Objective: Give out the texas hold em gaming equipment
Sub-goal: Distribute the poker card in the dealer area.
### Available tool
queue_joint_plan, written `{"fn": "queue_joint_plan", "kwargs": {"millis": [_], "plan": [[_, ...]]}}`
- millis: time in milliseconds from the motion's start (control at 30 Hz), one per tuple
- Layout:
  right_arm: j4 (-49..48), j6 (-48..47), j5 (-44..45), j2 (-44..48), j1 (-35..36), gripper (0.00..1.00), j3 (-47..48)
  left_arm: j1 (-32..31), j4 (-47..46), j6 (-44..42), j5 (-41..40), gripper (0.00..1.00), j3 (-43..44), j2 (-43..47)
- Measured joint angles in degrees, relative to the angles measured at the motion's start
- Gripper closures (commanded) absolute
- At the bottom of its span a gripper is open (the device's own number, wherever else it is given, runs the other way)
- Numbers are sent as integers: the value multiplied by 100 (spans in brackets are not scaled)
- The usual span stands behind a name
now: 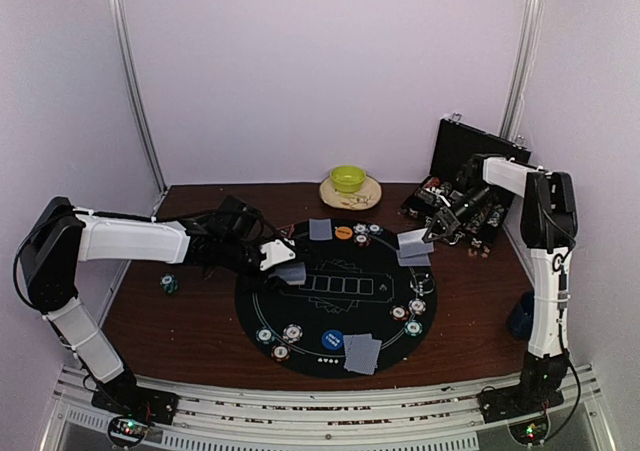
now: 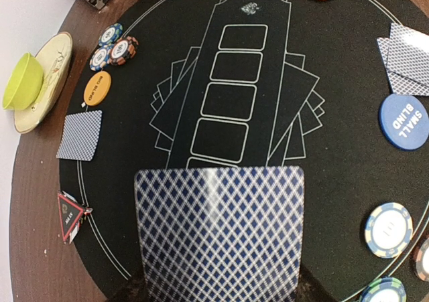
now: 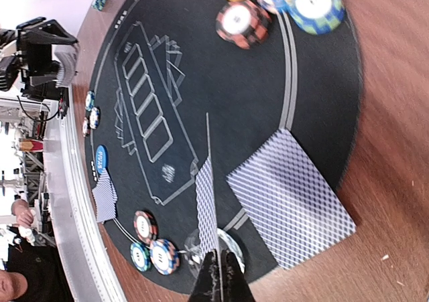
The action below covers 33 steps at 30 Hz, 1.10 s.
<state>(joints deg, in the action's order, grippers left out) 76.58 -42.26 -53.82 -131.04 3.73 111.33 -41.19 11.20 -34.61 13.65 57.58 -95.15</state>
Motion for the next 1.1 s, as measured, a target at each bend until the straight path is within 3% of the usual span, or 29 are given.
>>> {"fn": "queue_joint_plan", "kwargs": {"millis": [400, 700, 1100], "plan": [[33, -76, 28, -424, -98, 97, -13, 0, 0, -2, -2, 48, 0, 0], [-96, 247, 247, -518, -98, 77, -2, 0, 0, -22, -2, 48, 0, 0], [-503, 673, 710, -518, -98, 68, -4, 0, 0, -26, -2, 48, 0, 0]]}}
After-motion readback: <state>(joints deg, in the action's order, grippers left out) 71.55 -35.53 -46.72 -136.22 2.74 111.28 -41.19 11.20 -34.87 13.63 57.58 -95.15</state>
